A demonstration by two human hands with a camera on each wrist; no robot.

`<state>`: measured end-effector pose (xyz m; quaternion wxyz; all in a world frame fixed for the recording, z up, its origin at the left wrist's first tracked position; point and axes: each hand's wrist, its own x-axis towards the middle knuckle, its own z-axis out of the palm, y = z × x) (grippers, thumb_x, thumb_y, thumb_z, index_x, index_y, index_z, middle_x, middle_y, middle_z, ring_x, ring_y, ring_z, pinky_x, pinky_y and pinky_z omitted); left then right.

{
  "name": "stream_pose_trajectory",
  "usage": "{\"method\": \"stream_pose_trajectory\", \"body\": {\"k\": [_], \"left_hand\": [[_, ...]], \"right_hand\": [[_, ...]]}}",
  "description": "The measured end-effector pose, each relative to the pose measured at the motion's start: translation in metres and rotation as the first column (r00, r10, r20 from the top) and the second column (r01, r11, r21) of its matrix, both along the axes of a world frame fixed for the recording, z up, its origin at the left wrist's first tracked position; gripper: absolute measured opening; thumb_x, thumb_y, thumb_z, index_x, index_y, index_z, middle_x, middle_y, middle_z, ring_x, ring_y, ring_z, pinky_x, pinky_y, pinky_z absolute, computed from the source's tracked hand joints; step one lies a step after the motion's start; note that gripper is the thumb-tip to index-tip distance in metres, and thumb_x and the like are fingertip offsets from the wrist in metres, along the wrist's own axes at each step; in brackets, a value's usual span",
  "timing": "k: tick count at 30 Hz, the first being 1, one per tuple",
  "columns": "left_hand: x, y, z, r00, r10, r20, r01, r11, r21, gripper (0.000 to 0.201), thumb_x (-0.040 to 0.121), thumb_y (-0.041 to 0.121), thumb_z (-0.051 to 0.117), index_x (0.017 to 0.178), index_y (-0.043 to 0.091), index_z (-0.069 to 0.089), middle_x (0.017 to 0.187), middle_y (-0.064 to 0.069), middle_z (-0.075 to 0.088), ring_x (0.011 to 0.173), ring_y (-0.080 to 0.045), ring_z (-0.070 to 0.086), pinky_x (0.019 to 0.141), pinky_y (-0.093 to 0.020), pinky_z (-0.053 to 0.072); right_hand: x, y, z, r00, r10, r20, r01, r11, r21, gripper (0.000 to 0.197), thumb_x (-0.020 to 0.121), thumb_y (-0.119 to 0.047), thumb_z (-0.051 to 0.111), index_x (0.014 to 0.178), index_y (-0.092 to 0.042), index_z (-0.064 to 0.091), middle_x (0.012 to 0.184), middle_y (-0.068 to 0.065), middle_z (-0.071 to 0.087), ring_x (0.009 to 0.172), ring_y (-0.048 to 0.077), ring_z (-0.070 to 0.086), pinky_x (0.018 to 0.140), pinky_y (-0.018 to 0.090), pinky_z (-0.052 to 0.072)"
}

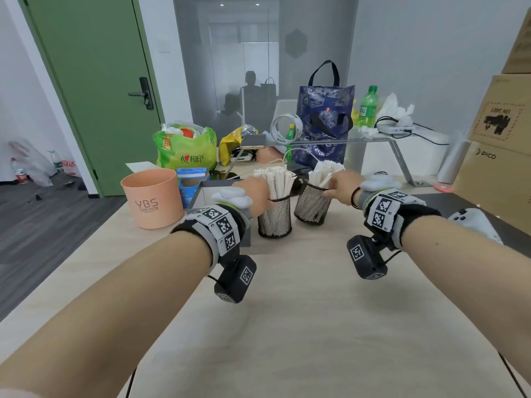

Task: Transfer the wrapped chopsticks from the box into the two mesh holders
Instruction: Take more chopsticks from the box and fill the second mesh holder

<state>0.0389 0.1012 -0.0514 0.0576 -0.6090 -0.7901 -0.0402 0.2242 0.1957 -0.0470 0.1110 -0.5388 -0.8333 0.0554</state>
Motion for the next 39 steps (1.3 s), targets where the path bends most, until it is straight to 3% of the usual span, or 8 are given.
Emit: {"method": "stream_pose_trajectory", "body": {"k": [3,8,13,18,25,33,36,39], "left_hand": [[-0.005,0.003,0.002,0.999,0.046,0.020,-0.046,0.999,0.001,0.038,0.086,0.038,0.058,0.106,0.008,0.068,0.111,-0.010,0.069,0.104,-0.028,0.065,0.081,-0.034,0.050],[-0.007,0.003,-0.001,0.996,0.088,0.009,-0.088,0.996,-0.008,0.035,0.085,0.036,0.059,0.107,0.010,0.069,0.112,-0.010,0.070,0.104,-0.028,0.066,0.075,-0.030,0.047],[-0.005,0.005,0.001,0.997,0.072,-0.029,-0.072,0.997,-0.020,0.053,0.086,0.055,0.053,0.115,0.013,0.066,0.119,-0.005,0.066,0.113,-0.027,0.060,0.097,-0.037,0.042],[-0.003,0.002,0.004,0.997,0.066,-0.032,-0.067,0.996,-0.051,0.048,0.088,0.049,0.054,0.118,0.013,0.066,0.122,-0.005,0.066,0.117,-0.024,0.059,0.101,-0.037,0.041],[-0.008,0.002,0.005,1.000,0.013,-0.023,-0.014,0.998,-0.058,0.049,0.086,0.049,0.058,0.110,0.008,0.070,0.114,-0.007,0.071,0.108,-0.024,0.064,0.091,-0.033,0.048],[-0.005,0.001,0.002,0.997,0.032,-0.064,-0.034,0.999,-0.035,0.054,0.091,0.048,0.050,0.127,0.008,0.059,0.130,-0.008,0.061,0.122,-0.026,0.056,0.103,-0.035,0.041],[-0.002,-0.001,-0.001,0.996,0.040,-0.076,-0.043,0.998,-0.038,0.051,0.091,0.048,0.050,0.123,0.010,0.062,0.126,-0.007,0.063,0.119,-0.025,0.058,0.101,-0.033,0.041],[0.000,-0.002,-0.003,0.996,0.055,-0.075,-0.054,0.998,0.007,0.038,0.086,0.048,0.056,0.103,0.016,0.068,0.107,-0.002,0.068,0.110,-0.023,0.063,0.089,-0.031,0.043]], "right_hand": [[0.012,-0.002,-0.001,0.998,-0.022,-0.052,0.023,1.000,0.006,0.034,0.082,-0.034,0.068,0.099,-0.005,0.066,0.108,0.015,0.069,0.102,0.032,0.063,0.075,0.032,0.044],[0.016,-0.011,-0.012,0.993,0.013,-0.120,-0.011,1.000,0.020,0.028,0.081,-0.030,0.070,0.094,-0.006,0.066,0.109,0.013,0.068,0.104,0.029,0.061,0.070,0.027,0.035],[0.012,-0.009,-0.015,0.983,0.056,-0.177,-0.057,0.998,0.002,0.030,0.078,-0.028,0.073,0.095,-0.004,0.069,0.107,0.012,0.071,0.103,0.027,0.063,0.080,0.028,0.044],[0.001,-0.012,-0.016,0.978,0.074,-0.197,-0.075,0.997,0.003,0.028,0.078,-0.028,0.073,0.094,-0.005,0.069,0.107,0.011,0.071,0.102,0.028,0.063,0.080,0.028,0.044],[-0.005,-0.014,-0.017,0.974,0.084,-0.212,-0.083,0.996,0.010,0.029,0.078,-0.027,0.073,0.095,-0.004,0.069,0.108,0.012,0.070,0.103,0.027,0.062,0.075,0.024,0.039],[-0.006,-0.014,-0.018,0.978,0.078,-0.193,-0.080,0.997,-0.003,0.031,0.080,-0.027,0.071,0.098,-0.004,0.066,0.109,0.014,0.068,0.102,0.030,0.061,0.073,0.026,0.037],[-0.008,-0.020,-0.018,0.982,0.059,-0.181,-0.061,0.998,-0.011,0.035,0.081,-0.027,0.070,0.105,-0.003,0.062,0.114,0.014,0.065,0.107,0.030,0.059,0.076,0.027,0.037],[-0.007,-0.020,-0.018,0.987,0.066,-0.144,-0.068,0.998,-0.005,0.038,0.079,-0.023,0.072,0.109,-0.003,0.061,0.116,0.014,0.064,0.108,0.030,0.059,0.075,0.025,0.036]]}}
